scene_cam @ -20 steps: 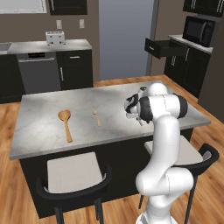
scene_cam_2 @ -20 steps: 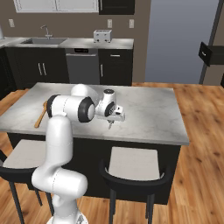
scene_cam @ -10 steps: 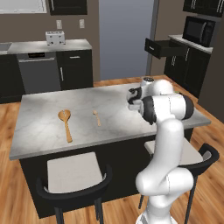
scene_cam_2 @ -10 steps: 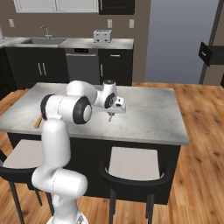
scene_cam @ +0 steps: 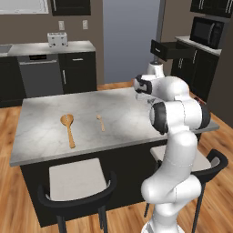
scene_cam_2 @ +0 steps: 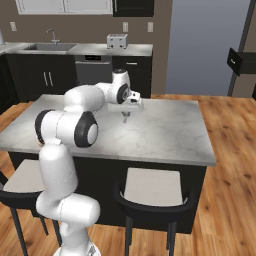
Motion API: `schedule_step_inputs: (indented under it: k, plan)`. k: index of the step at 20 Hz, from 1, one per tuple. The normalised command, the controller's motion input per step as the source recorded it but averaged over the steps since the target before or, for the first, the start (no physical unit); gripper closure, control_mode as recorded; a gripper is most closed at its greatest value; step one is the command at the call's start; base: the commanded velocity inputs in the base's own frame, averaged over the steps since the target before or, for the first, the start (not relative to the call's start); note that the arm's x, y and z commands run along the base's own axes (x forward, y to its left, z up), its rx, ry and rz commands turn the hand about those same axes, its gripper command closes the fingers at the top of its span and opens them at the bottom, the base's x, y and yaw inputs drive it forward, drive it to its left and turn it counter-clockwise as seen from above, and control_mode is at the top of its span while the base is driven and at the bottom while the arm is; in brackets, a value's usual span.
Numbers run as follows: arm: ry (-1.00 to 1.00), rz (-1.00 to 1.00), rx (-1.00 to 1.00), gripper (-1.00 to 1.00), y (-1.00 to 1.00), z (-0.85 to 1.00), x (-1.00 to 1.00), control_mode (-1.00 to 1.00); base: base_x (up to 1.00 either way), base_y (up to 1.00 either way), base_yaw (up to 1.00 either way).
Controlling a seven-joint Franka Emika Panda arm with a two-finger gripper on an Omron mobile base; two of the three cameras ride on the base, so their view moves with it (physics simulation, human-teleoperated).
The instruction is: Pick up the metallic utensils from the counter and place them in the open drawer. Make sure not to pick up any wooden utensils.
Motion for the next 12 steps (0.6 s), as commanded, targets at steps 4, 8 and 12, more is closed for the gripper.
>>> schedule_step_inputs:
  k: [4, 8, 12]
  plan:
    - [0.00, 0.01, 0.00, 1.00, -0.20, 0.88, -0.96, -1.00, 0.00, 0.00, 0.00]
    - [0.00, 0.00, 0.00, 1.00, -0.25, 0.59, -1.00, -1.00, 0.00, 0.00, 0.00]
    - [-0.01, 0.01, 0.00, 1.00, -0.23, 0.46, -1.00, -1.00, 0.00, 0.00, 0.00]
